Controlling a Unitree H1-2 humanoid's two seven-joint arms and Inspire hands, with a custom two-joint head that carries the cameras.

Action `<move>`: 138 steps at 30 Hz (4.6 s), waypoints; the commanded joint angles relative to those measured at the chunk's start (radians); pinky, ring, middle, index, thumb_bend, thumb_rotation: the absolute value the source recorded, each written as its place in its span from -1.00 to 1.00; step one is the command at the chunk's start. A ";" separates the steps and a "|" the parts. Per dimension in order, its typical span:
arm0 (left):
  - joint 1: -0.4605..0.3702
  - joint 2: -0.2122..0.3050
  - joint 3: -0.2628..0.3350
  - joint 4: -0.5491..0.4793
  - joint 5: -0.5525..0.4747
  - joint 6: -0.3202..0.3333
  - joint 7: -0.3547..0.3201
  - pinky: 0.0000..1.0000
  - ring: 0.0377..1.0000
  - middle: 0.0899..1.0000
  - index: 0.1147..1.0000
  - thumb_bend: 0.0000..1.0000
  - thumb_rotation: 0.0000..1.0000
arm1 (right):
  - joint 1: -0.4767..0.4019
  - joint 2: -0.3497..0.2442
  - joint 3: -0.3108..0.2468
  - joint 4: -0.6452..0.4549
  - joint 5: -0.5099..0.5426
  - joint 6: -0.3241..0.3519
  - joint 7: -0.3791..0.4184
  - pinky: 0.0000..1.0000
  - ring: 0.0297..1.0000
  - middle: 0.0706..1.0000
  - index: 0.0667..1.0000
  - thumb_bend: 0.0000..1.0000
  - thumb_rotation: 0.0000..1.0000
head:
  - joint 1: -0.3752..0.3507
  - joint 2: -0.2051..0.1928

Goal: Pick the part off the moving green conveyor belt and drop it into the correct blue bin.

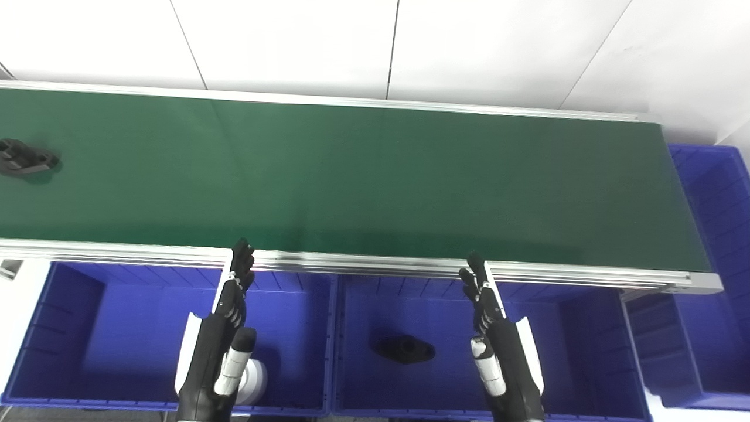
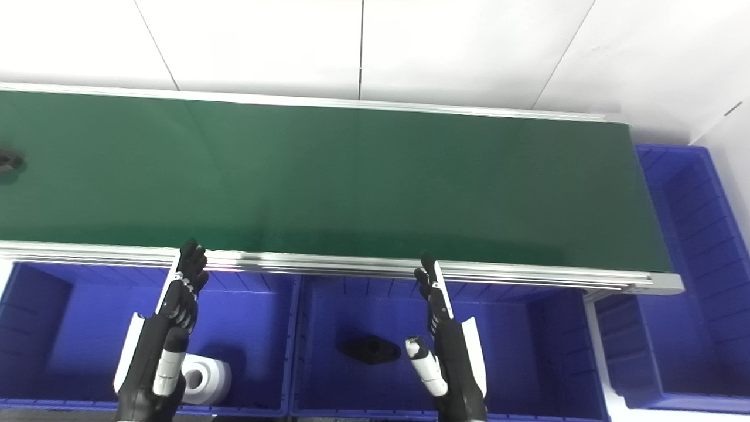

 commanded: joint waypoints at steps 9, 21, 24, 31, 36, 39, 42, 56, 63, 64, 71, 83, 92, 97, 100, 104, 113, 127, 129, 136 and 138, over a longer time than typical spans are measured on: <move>0.019 0.002 -0.005 -0.031 -0.012 -0.028 -0.002 1.00 1.00 1.00 1.00 0.68 0.94 | 0.009 0.010 0.006 -0.030 -0.003 -0.026 0.005 0.93 0.95 1.00 1.00 0.87 1.00 | 0.008 -0.020; 0.021 -0.003 -0.011 -0.020 -0.001 -0.031 0.001 1.00 1.00 1.00 1.00 0.73 0.97 | 0.014 0.004 0.000 -0.018 0.005 -0.031 0.006 0.93 0.95 1.00 1.00 0.88 1.00 | 0.018 -0.037; 0.021 -0.005 -0.011 -0.019 -0.004 -0.027 0.002 1.00 1.00 1.00 1.00 0.75 0.95 | 0.014 0.003 0.000 -0.015 0.007 -0.033 0.006 0.93 0.95 1.00 1.00 0.89 1.00 | 0.018 -0.041; 0.021 -0.004 -0.010 -0.011 -0.008 -0.034 0.002 1.00 1.00 1.00 1.00 0.76 0.96 | 0.015 0.002 -0.001 -0.007 0.008 -0.037 0.006 0.90 0.94 1.00 1.00 0.88 1.00 | 0.018 -0.053; 0.023 -0.004 -0.010 -0.008 -0.013 -0.023 0.002 1.00 1.00 1.00 1.00 0.75 0.96 | 0.016 0.001 0.000 -0.002 0.021 -0.040 0.009 0.94 0.95 1.00 1.00 0.91 1.00 | 0.019 -0.061; 0.022 -0.006 -0.010 -0.008 -0.017 -0.023 0.002 1.00 1.00 1.00 1.00 0.76 0.95 | 0.015 -0.001 -0.001 0.000 0.017 -0.041 0.007 0.94 0.95 1.00 1.00 0.90 1.00 | 0.020 -0.061; 0.021 -0.006 -0.011 -0.010 -0.018 -0.021 0.001 1.00 1.00 1.00 1.00 0.80 0.94 | 0.015 -0.001 -0.002 0.000 0.013 -0.039 0.006 0.95 0.94 1.00 1.00 0.90 1.00 | 0.019 -0.059; 0.010 -0.003 -0.013 0.021 -0.006 -0.042 0.001 1.00 1.00 1.00 1.00 0.79 0.93 | 0.003 -0.006 -0.005 0.031 0.019 -0.056 0.004 0.95 0.94 1.00 1.00 0.94 1.00 | 0.033 -0.095; 0.004 -0.002 -0.019 0.057 -0.001 -0.062 -0.003 1.00 1.00 1.00 1.00 0.70 0.87 | -0.005 -0.010 -0.012 0.075 0.047 -0.090 0.006 0.95 0.96 1.00 1.00 0.99 1.00 | 0.071 -0.171; 0.002 -0.005 -0.021 0.067 0.003 -0.069 -0.001 1.00 1.00 1.00 1.00 0.68 0.87 | -0.007 -0.013 -0.015 0.085 0.048 -0.097 0.007 0.95 0.96 1.00 1.00 1.00 1.00 | 0.083 -0.188; -0.021 -0.037 -0.037 0.153 0.046 -0.127 0.021 1.00 1.00 1.00 1.00 0.69 0.85 | -0.033 -0.045 -0.047 0.159 0.090 -0.149 0.021 0.91 0.97 1.00 1.00 1.00 1.00 | 0.155 -0.262; -0.057 -0.083 -0.061 0.226 0.071 -0.153 0.050 1.00 1.00 1.00 1.00 0.69 0.89 | -0.084 -0.086 -0.088 0.241 0.146 -0.200 0.069 0.96 1.00 1.00 1.00 0.90 0.99 | 0.234 -0.306; -0.046 -0.084 -0.072 0.192 0.078 -0.145 0.052 0.93 0.97 1.00 1.00 0.64 0.89 | -0.072 -0.090 -0.098 0.203 0.135 -0.181 0.082 1.00 1.00 1.00 1.00 0.90 1.00 | 0.275 -0.245; -0.034 -0.088 -0.077 0.172 0.090 -0.144 0.057 0.85 0.92 1.00 1.00 0.74 0.89 | -0.056 -0.088 -0.102 0.176 0.138 -0.174 0.087 1.00 1.00 1.00 1.00 0.94 1.00 | 0.280 -0.226; -0.027 -0.087 -0.079 0.157 0.101 -0.135 0.055 0.83 0.92 1.00 1.00 0.75 0.88 | -0.048 -0.089 -0.100 0.159 0.147 -0.172 0.092 1.00 1.00 1.00 1.00 0.92 1.00 | 0.275 -0.205; -0.018 -0.094 -0.081 0.135 0.102 -0.115 0.056 0.84 0.91 1.00 1.00 0.76 0.86 | -0.045 -0.092 -0.101 0.143 0.158 -0.166 0.102 1.00 1.00 1.00 1.00 0.87 1.00 | 0.268 -0.177; -0.014 -0.093 -0.086 0.104 0.102 -0.096 0.054 0.90 0.94 1.00 1.00 0.72 0.79 | -0.039 -0.088 -0.106 0.087 0.107 -0.155 0.101 1.00 0.99 1.00 1.00 0.81 0.95 | 0.260 -0.143; -0.020 -0.081 -0.080 0.085 0.097 -0.075 0.048 0.92 0.96 1.00 1.00 0.73 0.74 | -0.070 -0.056 -0.127 -0.089 -0.041 -0.100 0.082 1.00 1.00 1.00 1.00 0.58 0.47 | 0.239 -0.117; -0.018 -0.080 -0.081 0.077 0.097 -0.066 0.046 0.92 0.96 1.00 1.00 0.73 0.74 | -0.085 -0.056 -0.131 -0.104 -0.057 -0.085 0.087 1.00 1.00 1.00 1.00 0.61 0.48 | 0.238 -0.110; -0.013 -0.083 -0.088 0.054 0.095 -0.038 0.045 0.93 0.97 1.00 1.00 0.75 0.74 | -0.184 -0.066 -0.143 -0.157 -0.153 0.020 0.123 1.00 1.00 1.00 1.00 0.75 0.60 | 0.231 -0.087; -0.013 -0.083 -0.091 0.050 0.094 -0.033 0.044 0.95 0.98 1.00 1.00 0.76 0.73 | -0.227 -0.071 -0.147 -0.175 -0.195 0.067 0.142 1.00 1.00 1.00 1.00 0.78 0.58 | 0.229 -0.084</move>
